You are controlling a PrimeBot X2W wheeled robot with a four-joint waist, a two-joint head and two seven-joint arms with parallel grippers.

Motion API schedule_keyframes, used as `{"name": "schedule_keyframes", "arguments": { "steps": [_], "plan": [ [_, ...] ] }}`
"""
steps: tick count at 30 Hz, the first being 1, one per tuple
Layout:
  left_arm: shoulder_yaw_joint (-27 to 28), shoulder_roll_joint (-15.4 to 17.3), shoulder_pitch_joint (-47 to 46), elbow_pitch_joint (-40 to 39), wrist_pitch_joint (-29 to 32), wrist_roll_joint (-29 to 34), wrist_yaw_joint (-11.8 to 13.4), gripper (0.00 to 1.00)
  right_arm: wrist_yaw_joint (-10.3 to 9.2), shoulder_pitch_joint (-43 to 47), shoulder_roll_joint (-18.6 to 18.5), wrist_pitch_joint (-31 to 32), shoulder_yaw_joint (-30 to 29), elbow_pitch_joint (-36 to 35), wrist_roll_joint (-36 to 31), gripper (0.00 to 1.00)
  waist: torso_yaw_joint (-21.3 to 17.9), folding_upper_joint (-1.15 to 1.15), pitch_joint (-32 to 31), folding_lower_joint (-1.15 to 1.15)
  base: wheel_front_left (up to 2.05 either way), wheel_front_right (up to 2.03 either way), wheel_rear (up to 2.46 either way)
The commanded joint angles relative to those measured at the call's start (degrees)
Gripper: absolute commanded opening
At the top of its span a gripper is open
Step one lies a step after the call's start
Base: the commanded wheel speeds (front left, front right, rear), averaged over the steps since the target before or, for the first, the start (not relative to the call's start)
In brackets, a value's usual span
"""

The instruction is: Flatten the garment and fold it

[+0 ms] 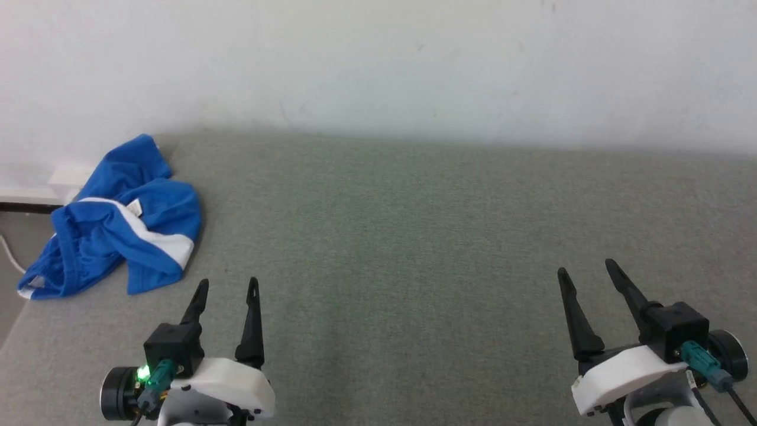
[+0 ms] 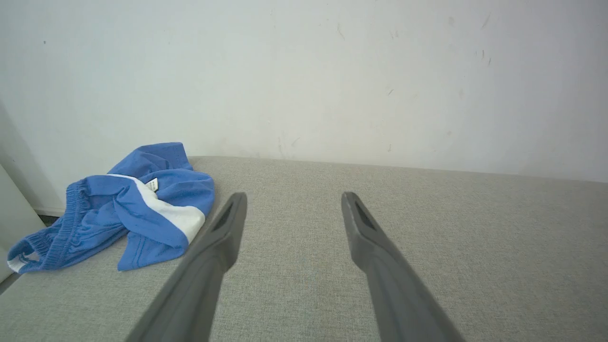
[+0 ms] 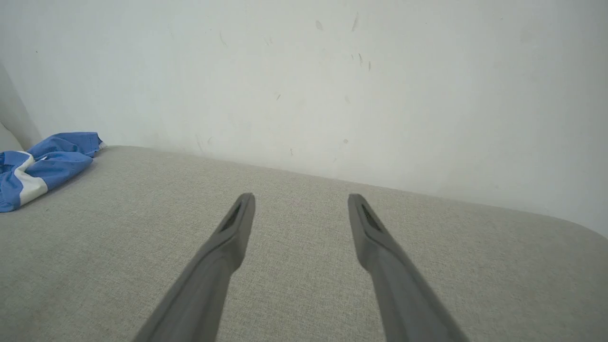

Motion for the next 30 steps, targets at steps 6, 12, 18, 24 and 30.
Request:
{"name": "schedule_keyframes", "arguments": {
  "steps": [6, 12, 18, 24, 30],
  "plan": [
    [-0.10, -0.14, 0.84, 0.54, -1.46, -1.46, 0.51, 1.00, -0.05, 0.61, 0.13, -1.38, 1.12, 0.35, -0.03, 1.00, 3.38, 0.00, -0.26, 0.00, 0.00, 0.00, 0.00],
    [-0.08, -0.16, 0.98, 0.68, -2.06, -1.92, 0.52, 1.00, -0.06, 0.70, 0.14, -1.97, 1.58, 0.93, -0.02, 1.00, 5.40, 0.00, -0.33, 0.00, 0.00, 0.00, 0.00],
    [-0.03, -0.17, 1.12, 0.97, -2.78, -2.37, 0.44, 1.00, -0.06, 0.69, 0.16, -2.69, 2.08, 1.60, 0.33, 1.00, 7.92, 0.00, -0.39, 0.00, 0.00, 0.00, 0.00],
    [-0.18, -0.19, 1.18, 1.27, -3.50, -2.84, 0.41, 1.00, -0.07, 0.76, 0.17, -3.41, 2.57, 2.15, 0.81, 1.00, 10.77, 0.00, -0.44, 0.00, 0.00, 0.00, 0.00],
    [-0.36, -0.20, 1.51, 1.54, -4.22, -3.30, 0.42, 1.00, -0.07, 0.87, 0.18, -4.13, 3.27, 2.52, 1.34, 1.00, 13.65, 0.00, -0.52, 0.00, 0.00, 0.00, 0.00]
  ]
}}
